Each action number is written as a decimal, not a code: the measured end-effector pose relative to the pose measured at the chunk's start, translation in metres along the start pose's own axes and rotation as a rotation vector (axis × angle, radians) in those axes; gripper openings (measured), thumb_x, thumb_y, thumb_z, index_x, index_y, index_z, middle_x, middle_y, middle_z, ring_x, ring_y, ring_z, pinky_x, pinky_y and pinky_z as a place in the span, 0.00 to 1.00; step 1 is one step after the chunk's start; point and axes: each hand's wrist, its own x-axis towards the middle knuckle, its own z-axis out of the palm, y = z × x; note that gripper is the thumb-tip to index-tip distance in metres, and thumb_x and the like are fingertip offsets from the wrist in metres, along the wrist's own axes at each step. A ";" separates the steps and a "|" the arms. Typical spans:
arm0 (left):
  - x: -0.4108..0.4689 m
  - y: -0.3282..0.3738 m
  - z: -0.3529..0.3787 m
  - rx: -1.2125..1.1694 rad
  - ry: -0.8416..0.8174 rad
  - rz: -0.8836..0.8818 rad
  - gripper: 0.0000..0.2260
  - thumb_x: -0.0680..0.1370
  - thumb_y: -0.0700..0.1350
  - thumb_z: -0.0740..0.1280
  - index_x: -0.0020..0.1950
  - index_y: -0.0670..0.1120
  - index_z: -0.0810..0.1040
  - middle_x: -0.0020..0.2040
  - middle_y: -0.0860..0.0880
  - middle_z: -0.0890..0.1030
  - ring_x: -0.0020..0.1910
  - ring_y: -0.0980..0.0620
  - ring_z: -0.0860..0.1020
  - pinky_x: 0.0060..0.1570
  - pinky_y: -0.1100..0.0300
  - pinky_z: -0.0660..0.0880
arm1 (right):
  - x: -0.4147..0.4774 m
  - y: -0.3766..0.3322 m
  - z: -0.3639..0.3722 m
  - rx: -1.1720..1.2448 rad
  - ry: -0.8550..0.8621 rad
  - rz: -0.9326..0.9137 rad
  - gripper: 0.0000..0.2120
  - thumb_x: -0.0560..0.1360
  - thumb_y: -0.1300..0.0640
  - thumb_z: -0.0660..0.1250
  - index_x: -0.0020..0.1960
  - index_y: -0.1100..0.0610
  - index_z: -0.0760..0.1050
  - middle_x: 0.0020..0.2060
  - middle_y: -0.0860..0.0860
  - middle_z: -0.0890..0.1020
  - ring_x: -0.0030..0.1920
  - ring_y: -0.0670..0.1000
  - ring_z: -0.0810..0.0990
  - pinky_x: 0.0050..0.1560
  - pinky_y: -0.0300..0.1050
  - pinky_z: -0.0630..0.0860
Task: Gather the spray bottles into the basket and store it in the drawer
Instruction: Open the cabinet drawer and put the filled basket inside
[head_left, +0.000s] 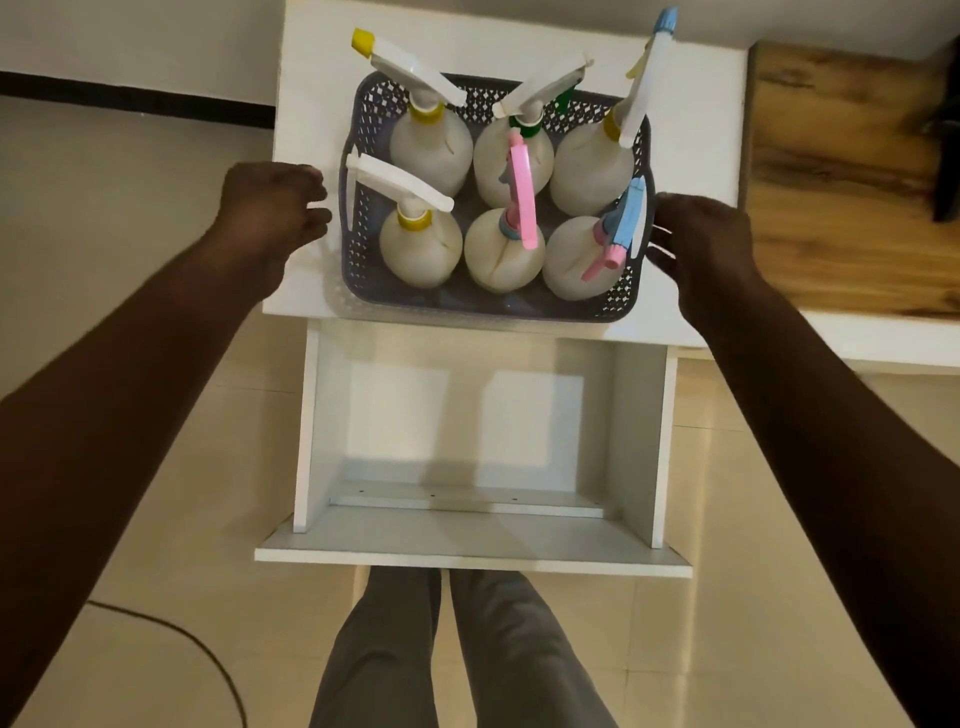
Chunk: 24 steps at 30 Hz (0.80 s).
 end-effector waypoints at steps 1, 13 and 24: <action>0.002 0.003 0.004 -0.004 -0.026 -0.024 0.04 0.81 0.39 0.69 0.49 0.43 0.83 0.51 0.43 0.85 0.47 0.44 0.84 0.51 0.56 0.85 | 0.006 -0.002 0.004 -0.017 0.015 0.011 0.11 0.79 0.62 0.69 0.59 0.63 0.84 0.55 0.60 0.88 0.59 0.59 0.87 0.61 0.53 0.84; 0.004 -0.001 0.015 0.081 -0.109 0.051 0.09 0.82 0.32 0.65 0.48 0.43 0.83 0.44 0.43 0.84 0.43 0.48 0.84 0.56 0.52 0.84 | -0.001 0.004 0.011 -0.059 0.071 0.017 0.12 0.79 0.69 0.68 0.61 0.66 0.82 0.53 0.63 0.86 0.56 0.62 0.88 0.56 0.51 0.86; -0.084 -0.035 -0.040 -0.025 -0.143 0.024 0.10 0.79 0.33 0.69 0.52 0.45 0.86 0.42 0.48 0.89 0.43 0.53 0.87 0.46 0.62 0.83 | -0.110 0.049 -0.029 0.012 0.028 0.050 0.09 0.80 0.66 0.69 0.51 0.55 0.86 0.43 0.54 0.89 0.47 0.54 0.87 0.53 0.49 0.86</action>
